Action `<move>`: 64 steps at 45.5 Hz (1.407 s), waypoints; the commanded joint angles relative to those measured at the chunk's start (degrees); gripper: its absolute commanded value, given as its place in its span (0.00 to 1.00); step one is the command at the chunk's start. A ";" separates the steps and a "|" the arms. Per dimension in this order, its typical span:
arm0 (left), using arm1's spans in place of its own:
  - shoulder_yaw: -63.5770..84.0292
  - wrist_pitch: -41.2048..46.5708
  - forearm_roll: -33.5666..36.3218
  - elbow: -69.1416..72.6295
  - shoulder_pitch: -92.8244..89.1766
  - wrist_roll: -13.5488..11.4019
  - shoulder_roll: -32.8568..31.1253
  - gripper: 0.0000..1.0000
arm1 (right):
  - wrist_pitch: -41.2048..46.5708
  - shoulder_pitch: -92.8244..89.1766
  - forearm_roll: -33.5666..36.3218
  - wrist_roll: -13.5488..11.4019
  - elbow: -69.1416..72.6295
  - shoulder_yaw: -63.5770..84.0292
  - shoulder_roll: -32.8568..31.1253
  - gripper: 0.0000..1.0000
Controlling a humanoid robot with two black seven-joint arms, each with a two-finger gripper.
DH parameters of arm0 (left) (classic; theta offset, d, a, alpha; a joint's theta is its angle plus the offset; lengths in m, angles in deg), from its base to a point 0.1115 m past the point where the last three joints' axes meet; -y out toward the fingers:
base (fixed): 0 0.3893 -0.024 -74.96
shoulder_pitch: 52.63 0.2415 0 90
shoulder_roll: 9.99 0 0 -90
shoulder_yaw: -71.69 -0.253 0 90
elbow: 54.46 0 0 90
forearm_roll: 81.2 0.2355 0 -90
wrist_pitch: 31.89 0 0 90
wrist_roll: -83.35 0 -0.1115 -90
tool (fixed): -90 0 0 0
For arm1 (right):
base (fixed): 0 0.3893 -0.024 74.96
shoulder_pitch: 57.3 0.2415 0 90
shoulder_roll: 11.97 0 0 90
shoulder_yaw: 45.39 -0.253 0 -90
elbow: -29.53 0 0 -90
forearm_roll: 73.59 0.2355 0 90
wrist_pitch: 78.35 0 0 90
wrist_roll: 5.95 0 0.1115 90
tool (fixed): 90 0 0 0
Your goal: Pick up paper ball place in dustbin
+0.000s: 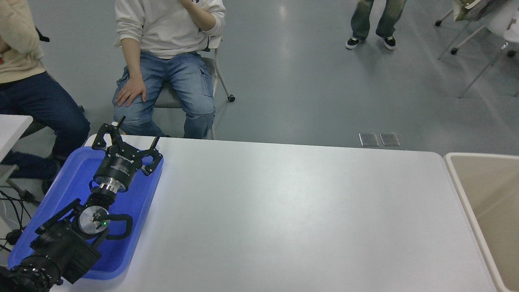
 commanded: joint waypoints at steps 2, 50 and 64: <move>0.01 0.08 0.01 0.00 0.00 0.00 0.00 1.00 | 0.00 -8.23 -3.75 -0.07 -9.30 -5.68 -7.97 0.00; 0.01 -0.01 0.01 0.00 0.00 0.00 0.00 1.00 | -25.73 -77.40 -3.76 0.29 -45.69 -55.07 9.17 0.00; 0.01 -0.01 0.01 0.00 0.00 0.00 0.00 1.00 | -47.72 -86.72 -3.58 0.37 -49.55 -61.67 13.47 0.00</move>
